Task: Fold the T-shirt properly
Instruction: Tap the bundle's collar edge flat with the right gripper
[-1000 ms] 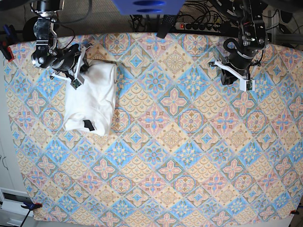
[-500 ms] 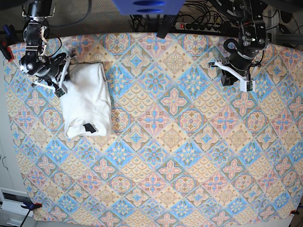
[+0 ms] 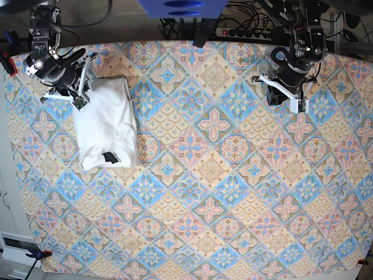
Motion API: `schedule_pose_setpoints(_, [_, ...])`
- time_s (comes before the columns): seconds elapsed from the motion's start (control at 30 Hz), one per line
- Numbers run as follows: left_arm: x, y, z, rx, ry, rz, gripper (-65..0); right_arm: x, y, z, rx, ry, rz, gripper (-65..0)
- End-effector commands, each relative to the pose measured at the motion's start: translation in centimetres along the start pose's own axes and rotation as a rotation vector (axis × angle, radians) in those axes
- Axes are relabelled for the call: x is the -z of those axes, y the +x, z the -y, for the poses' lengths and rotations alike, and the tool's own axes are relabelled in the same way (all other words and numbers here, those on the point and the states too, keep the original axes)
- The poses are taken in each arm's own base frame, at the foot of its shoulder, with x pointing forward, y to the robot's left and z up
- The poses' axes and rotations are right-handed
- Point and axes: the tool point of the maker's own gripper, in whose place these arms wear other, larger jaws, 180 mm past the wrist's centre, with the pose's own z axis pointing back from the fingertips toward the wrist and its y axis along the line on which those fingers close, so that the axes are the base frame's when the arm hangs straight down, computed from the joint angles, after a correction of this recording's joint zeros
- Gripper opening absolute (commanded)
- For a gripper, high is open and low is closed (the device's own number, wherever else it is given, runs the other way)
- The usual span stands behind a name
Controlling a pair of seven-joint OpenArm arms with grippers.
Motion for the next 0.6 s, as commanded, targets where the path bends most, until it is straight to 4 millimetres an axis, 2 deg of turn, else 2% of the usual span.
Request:
schedule_pose_setpoints(0.0, [-0.3, 1.1, 0.1, 0.011, -0.007, 0.039, -60.2, -0.4, 1.0, 0.4, -0.003, -0.014, 0.037, -60.8])
schedule_pose_setpoints(0.23, [-0.5, 0.6, 0.1, 0.008, -0.006, 0.028, -60.2, 0.5, 2.3, -2.2, -0.029, 0.049, 0.05, -60.8])
schedule_pose_setpoints(0.47, [-0.6, 0.2, 0.0, 0.005, -0.004, 0.019, -60.2, 0.8, 4.3, -2.1, -0.03, 0.045, 0.094, -60.8])
schedule_pose_setpoints(0.57, [-0.6, 0.2, 0.0, 0.005, -0.004, 0.021, -60.2, 0.9, 5.3, -1.4, -0.031, 0.033, 0.114, -60.8])
